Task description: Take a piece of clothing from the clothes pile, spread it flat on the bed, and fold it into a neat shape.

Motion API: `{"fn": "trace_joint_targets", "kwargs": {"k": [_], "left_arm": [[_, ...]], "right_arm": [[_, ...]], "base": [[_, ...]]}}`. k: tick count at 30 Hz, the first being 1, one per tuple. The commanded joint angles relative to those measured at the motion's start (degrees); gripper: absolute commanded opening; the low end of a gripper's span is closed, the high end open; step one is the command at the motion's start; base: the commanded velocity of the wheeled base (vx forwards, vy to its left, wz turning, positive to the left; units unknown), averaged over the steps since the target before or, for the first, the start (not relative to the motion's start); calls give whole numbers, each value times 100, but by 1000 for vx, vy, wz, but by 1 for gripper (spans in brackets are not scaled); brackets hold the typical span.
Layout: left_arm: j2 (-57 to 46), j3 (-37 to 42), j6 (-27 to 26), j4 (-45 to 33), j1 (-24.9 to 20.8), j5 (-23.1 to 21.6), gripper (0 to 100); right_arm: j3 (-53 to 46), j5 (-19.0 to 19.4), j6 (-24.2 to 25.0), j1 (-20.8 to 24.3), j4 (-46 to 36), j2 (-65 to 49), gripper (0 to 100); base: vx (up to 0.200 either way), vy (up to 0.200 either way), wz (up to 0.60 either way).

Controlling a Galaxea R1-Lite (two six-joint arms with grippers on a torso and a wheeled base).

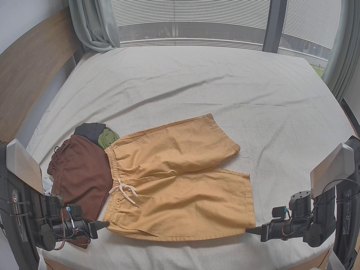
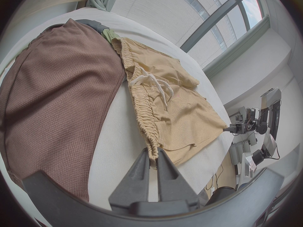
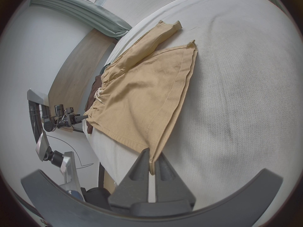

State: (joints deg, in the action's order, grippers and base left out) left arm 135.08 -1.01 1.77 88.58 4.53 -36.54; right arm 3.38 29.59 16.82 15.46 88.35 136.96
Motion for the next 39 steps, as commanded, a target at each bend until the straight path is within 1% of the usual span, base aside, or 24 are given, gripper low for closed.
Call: {"fn": "trace_joint_targets", "kwargs": {"k": [1,10,14,17,20,24,26,28,30,34,39], "left_arm": [[9,101,-45,2,4,-12,0],[185,101,-616,19,65,-389,0],[132,31,-616,19,91,-495,0],[36,-224,-546,28,179,-504,0],[-70,-435,-396,28,188,-504,0],[-509,-751,307,28,127,-477,0],[-720,-866,711,19,83,-460,0],[-843,-945,966,28,47,-425,0],[-914,-980,1089,19,39,-363,0],[-887,-1103,1115,19,-14,-205,0],[-870,-1191,1212,19,-93,-29,0]], "right_arm": [[-171,21,-65,1,-2,-117,0],[-294,65,-153,1,7,-170,0],[-259,65,-144,1,7,-381,0],[-162,56,-109,1,7,-627,0],[-92,47,-83,1,-2,-803,0],[84,38,-21,-25,-2,-1084,0],[190,38,84,-34,-2,-1242,0],[313,38,207,-34,-2,-1400,0],[436,38,366,-34,-10,-1558,0],[699,3,620,10,-10,-1778,0],[981,3,735,-8,-10,-1813,0]], "base": [[0,0,0],[0,0,0],[0,0,0],[0,0,0],[0,0,0],[0,0,0],[0,0,0],[0,0,0],[0,0,0],[0,0,0],[0,0,0]]}}
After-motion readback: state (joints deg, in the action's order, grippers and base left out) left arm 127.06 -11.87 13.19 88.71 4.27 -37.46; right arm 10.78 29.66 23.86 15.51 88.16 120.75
